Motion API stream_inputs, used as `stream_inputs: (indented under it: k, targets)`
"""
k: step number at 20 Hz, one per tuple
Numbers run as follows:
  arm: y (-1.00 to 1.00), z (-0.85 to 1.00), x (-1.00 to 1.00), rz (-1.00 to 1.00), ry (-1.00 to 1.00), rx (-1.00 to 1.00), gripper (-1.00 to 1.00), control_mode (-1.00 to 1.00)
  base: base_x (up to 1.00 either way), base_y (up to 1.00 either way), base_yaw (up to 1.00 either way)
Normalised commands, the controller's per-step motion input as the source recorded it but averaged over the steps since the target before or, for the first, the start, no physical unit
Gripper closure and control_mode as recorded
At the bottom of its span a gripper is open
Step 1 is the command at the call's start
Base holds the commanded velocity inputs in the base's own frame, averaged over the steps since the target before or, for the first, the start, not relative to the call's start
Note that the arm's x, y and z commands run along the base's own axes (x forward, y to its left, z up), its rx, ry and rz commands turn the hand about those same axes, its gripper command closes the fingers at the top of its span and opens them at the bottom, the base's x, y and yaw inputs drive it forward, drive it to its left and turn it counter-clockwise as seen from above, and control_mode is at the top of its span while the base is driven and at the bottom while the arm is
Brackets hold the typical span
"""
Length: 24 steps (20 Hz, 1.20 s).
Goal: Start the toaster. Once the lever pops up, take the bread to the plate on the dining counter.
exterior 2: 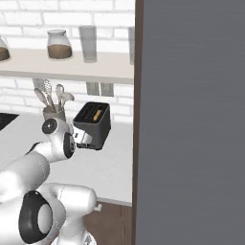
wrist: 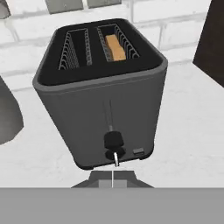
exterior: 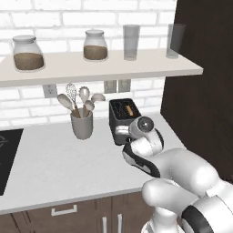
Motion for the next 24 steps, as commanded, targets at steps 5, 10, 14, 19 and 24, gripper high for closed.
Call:
stream_inputs:
  k: [5, 10, 14, 19, 24]
  targets:
    - [-0.1, 1.0, -0.71, -0.06, -0.02, 0.36, 1.0, -1.0, 0.0, 0.0, 0.0]
    - [0.0, 1.0, -0.08, -0.06, 0.08, 0.24, 1.0, -1.0, 0.0, 0.0, 0.0]
    - [-0.01, 1.0, 0.03, -0.09, 0.17, 0.05, 1.0, -1.0, 0.0, 0.0, 0.0]
    - [-0.1, 0.99, 0.1, -0.09, 0.25, -0.04, 1.0, -1.0, 0.0, 0.0, 0.0]
    - [-0.28, 0.33, 0.0, -0.02, 0.2, -0.14, 1.0, -1.0, 0.0, 0.0, 0.0]
